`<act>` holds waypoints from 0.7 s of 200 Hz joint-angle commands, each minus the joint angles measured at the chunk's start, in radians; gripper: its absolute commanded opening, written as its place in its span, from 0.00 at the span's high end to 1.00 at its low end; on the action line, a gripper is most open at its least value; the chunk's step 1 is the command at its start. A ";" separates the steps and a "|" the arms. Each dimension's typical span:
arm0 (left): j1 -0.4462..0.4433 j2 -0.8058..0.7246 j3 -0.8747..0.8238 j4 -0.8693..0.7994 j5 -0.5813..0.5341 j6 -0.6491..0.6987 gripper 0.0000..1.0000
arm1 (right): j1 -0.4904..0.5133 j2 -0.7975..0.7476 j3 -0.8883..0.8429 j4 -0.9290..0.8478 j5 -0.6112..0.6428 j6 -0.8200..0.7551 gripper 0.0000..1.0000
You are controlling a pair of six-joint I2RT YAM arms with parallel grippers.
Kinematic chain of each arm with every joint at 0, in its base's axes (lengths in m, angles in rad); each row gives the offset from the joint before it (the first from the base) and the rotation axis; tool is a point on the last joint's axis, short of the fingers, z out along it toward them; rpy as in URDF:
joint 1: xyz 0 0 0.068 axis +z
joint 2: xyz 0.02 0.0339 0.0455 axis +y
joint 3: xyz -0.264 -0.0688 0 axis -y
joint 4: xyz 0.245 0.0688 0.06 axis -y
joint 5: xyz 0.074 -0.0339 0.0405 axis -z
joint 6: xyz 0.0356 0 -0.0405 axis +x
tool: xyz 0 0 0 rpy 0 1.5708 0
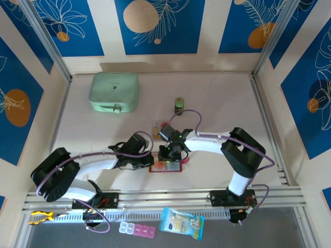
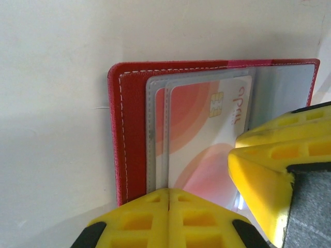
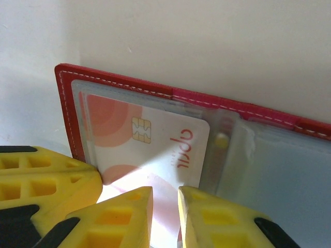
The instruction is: Take the credit cards out of the card holder
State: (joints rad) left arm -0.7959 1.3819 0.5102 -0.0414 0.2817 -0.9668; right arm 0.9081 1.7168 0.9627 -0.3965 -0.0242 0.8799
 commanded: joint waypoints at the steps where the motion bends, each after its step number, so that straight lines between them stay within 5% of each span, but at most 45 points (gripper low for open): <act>1: 0.006 0.001 -0.040 -0.063 -0.004 -0.005 0.96 | 0.003 -0.024 -0.001 -0.079 0.053 -0.016 0.78; 140: -0.002 -0.096 0.011 -0.167 -0.052 0.008 0.94 | 0.008 -0.109 -0.023 -0.041 0.007 0.006 0.74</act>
State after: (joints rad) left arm -0.7967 1.3151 0.4812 -0.0963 0.2771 -0.9855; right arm 0.9100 1.6363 0.9592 -0.4412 0.0132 0.8665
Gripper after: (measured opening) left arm 0.057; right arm 0.255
